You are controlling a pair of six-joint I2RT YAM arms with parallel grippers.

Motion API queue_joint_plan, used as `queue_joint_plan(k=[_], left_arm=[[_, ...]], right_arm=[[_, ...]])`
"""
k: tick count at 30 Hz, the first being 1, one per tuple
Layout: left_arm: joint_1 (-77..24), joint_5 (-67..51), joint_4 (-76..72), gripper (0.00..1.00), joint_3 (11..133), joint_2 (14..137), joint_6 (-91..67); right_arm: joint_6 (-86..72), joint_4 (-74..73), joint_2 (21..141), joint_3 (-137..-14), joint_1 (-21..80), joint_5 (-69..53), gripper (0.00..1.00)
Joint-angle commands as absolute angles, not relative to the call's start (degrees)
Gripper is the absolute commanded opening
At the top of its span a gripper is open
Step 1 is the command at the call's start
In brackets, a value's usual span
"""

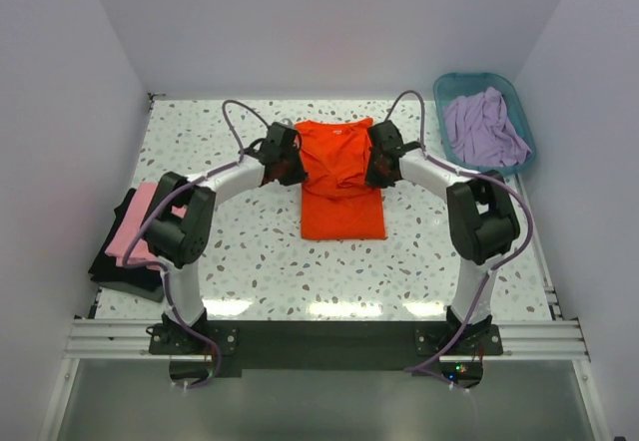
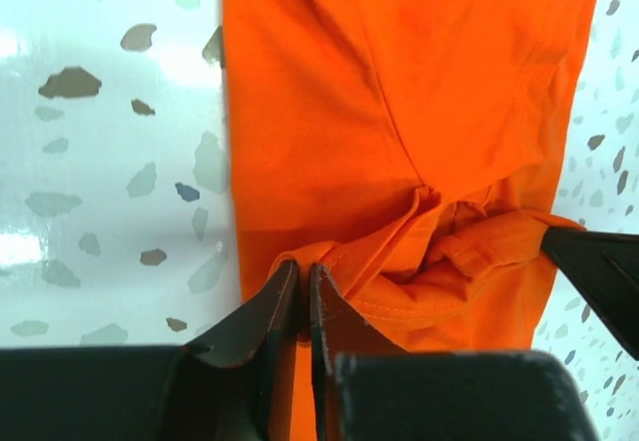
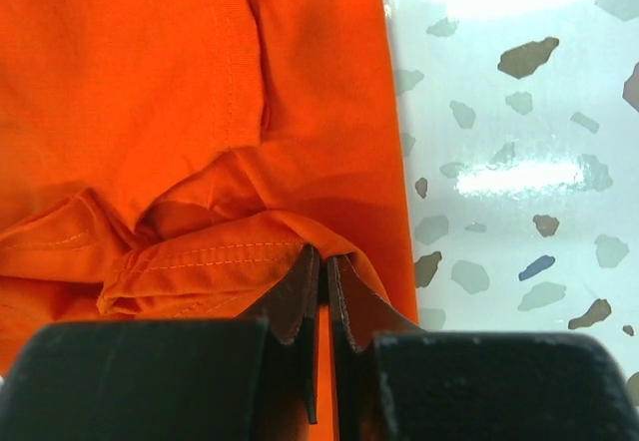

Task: Fold and stack the t-shirts
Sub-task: Fold the tshirt

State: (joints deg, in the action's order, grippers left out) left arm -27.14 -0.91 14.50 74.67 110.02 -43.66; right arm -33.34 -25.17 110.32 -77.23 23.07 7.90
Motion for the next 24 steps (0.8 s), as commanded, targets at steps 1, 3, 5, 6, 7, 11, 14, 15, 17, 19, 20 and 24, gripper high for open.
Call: queue_joint_plan(k=[1, 3, 5, 6, 7, 11, 14, 15, 17, 19, 20, 24], left_arm=[[-26.0, -2.7, 11.5, 0.15, 77.8, 111.3, -41.6], [-26.0, -3.6, 11.7, 0.19, 79.0, 112.5, -41.0], [-25.8, -3.5, 12.7, 0.36, 79.6, 112.9, -40.6], [-25.8, -3.5, 12.5, 0.48, 79.6, 112.3, -40.6], [-25.2, -3.3, 12.0, 0.53, 79.5, 112.0, -40.5], [-23.8, -2.5, 11.9, 0.62, 79.0, 108.6, -40.1], [-23.8, -1.6, 12.2, 0.63, 78.6, 106.0, -39.2], [-23.8, -1.2, 12.8, 0.60, 78.6, 105.3, -39.3], [-24.2, -1.1, 14.6, 0.55, 77.9, 104.4, -39.2], [-25.9, -0.3, 16.2, 0.43, 76.7, 103.6, -39.1], [-26.6, -0.2, 16.6, 0.40, 75.2, 102.8, -39.2], [-30.0, 1.8, 15.9, 0.14, 69.7, 101.4, -41.0]], right_arm=[[-33.1, -23.7, 110.7, -81.1, 22.4, 7.9, 0.05], [-33.0, -23.9, 110.9, -81.7, 22.2, 7.9, 0.12], [-33.0, -24.3, 110.9, -82.4, 21.6, 7.7, 0.31], [-33.0, -24.3, 110.7, -82.6, 21.4, 7.6, 0.36], [-32.7, -24.4, 110.5, -82.9, 21.0, 7.6, 0.42], [-31.2, -25.7, 108.1, -84.4, 20.4, 8.3, 0.56], [-30.6, -26.4, 106.4, -83.9, 20.7, 7.2, 0.57], [-30.5, -26.1, 104.7, -83.2, 20.9, 6.3, 0.56], [-30.3, -24.7, 103.0, -79.8, 22.6, 5.8, 0.55], [-30.1, -24.3, 101.1, -76.6, 24.9, 7.1, 0.47], [-30.1, -23.9, 100.6, -75.3, 25.7, 7.2, 0.45], [-30.6, -22.4, 100.4, -71.2, 28.2, 7.0, 0.30]])
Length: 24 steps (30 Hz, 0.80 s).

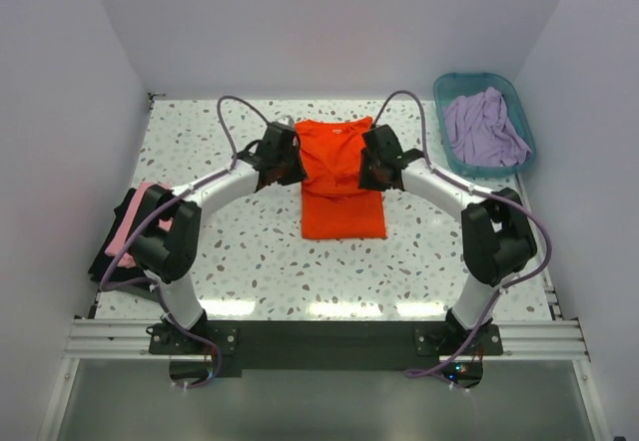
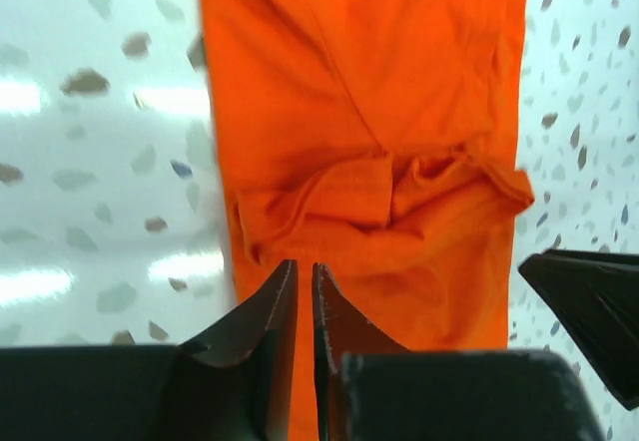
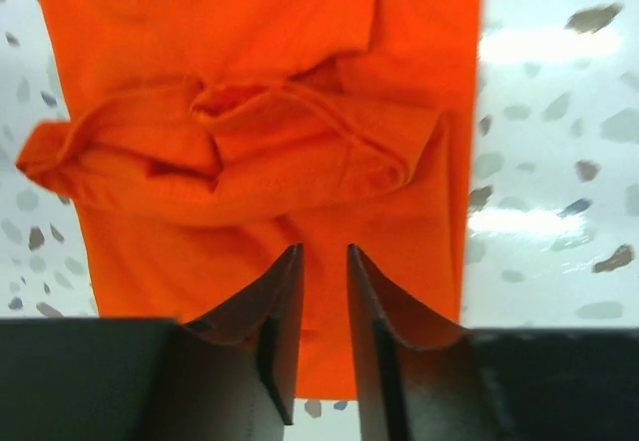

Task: Fold and stack the t-shirts
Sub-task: Fold the tshirt

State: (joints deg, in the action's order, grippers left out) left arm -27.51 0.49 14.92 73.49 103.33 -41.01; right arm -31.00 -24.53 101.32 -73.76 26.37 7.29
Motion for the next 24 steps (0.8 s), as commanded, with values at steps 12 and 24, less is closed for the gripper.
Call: queue_joint_plan(k=[12, 24], left_arm=[[-33.3, 3.4, 15.5, 0.05, 73.1, 109.6, -41.2], [-29.2, 1.6, 14.9, 0.13, 83.8, 117.4, -40.2]], right_arm=[[-29.4, -24.2, 108.3, -75.2, 28.4, 9.1, 0.22], [-28.7, -26.7, 116.7, -88.2, 24.6, 9.1, 0.23]])
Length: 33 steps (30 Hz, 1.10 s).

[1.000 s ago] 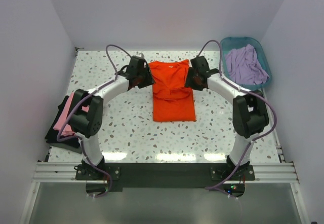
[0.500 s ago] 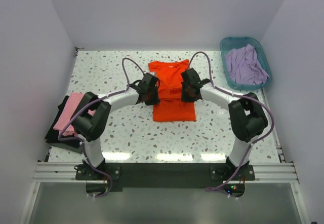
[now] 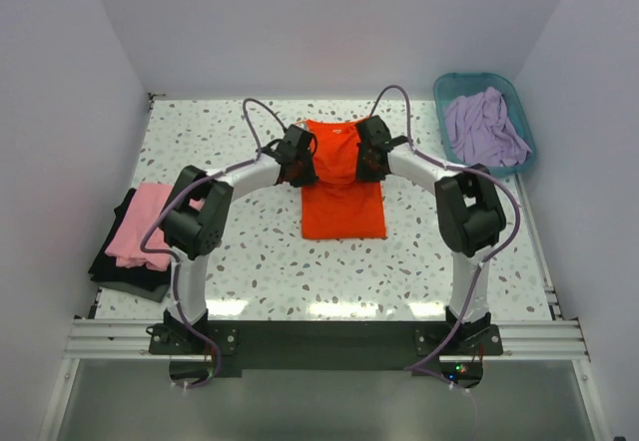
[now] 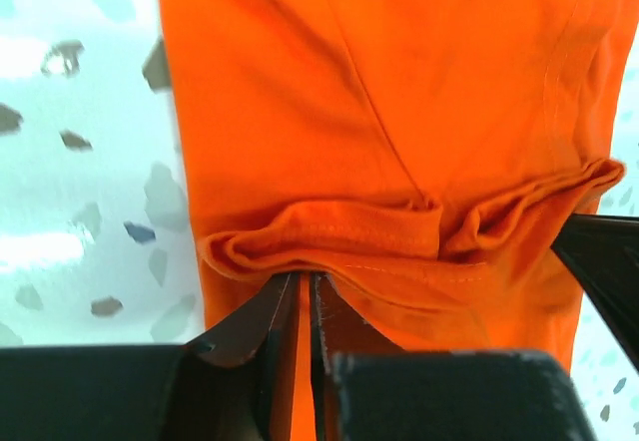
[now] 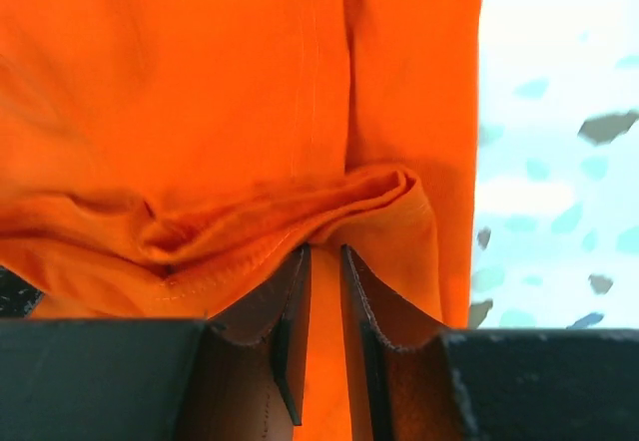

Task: Fold and stack the t-shirts
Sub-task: Fold the tshirt

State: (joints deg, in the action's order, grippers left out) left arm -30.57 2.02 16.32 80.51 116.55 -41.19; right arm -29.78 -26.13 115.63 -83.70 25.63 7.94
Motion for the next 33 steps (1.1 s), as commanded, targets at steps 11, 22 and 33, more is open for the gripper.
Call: queue_joint_plan(k=[11, 22, 33], left_arm=[[-26.3, -2.2, 12.0, 0.26, 88.2, 121.9, -40.1], [-25.3, -1.1, 13.5, 0.21, 88.9, 124.3, -40.6], [-24.6, -2.8, 12.2, 0.32, 90.0, 120.6, -38.8]], right_arm=[[-28.9, -26.7, 123.5, -92.7, 22.2, 7.8, 0.24], [-30.3, -25.8, 123.1, -90.3, 18.4, 8.0, 0.26], [-30.5, -25.5, 116.0, -88.7, 17.1, 4.7, 0.40]])
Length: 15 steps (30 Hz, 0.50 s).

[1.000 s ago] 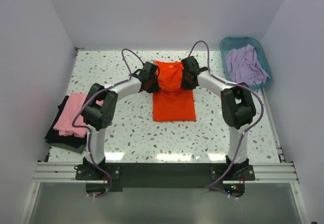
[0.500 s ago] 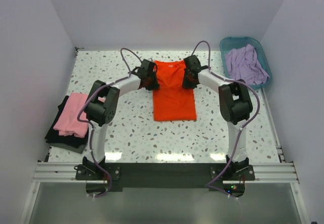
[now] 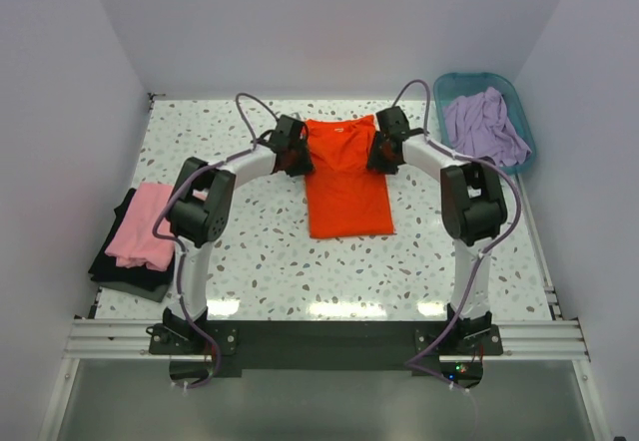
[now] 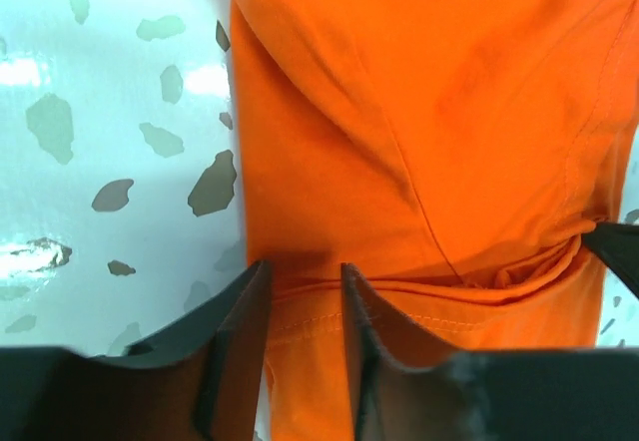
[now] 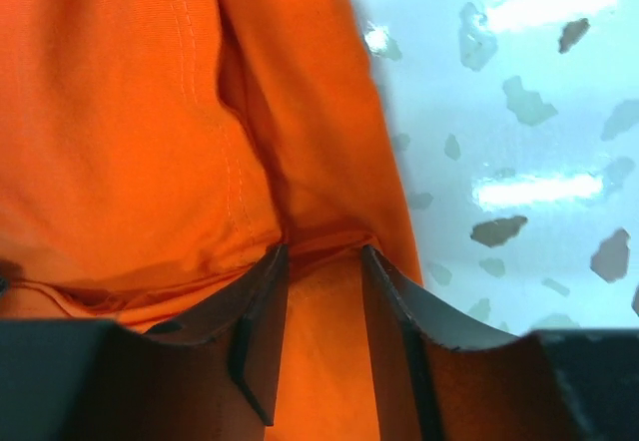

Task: Fold and stack the t-shirts
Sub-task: Fold the tshirt

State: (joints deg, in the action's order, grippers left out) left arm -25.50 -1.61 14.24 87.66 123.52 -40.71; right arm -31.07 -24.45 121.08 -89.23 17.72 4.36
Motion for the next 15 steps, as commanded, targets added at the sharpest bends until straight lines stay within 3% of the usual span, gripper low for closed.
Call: queue_joint_plan(k=[1, 4, 6, 15], left_arm=[[-24.6, -2.9, 12.0, 0.42, 89.9, 118.6, -38.4], [-24.7, -2.2, 11.4, 0.57, 87.9, 113.1, -38.2], [-24.7, -0.7, 12.4, 0.59, 83.9, 110.1, -39.2], [-28.1, 0.4, 9.8, 0.51, 54.6, 91.3, -45.5]], right_arm=[[-30.1, -25.9, 114.0, -88.9, 17.1, 5.0, 0.45], [-29.4, -28.5, 110.0, -88.8, 17.1, 6.1, 0.53], [-29.6, -28.9, 107.0, -85.5, 17.1, 5.9, 0.53], [-32.3, -23.7, 86.2, -58.7, 18.8, 3.9, 0.57]])
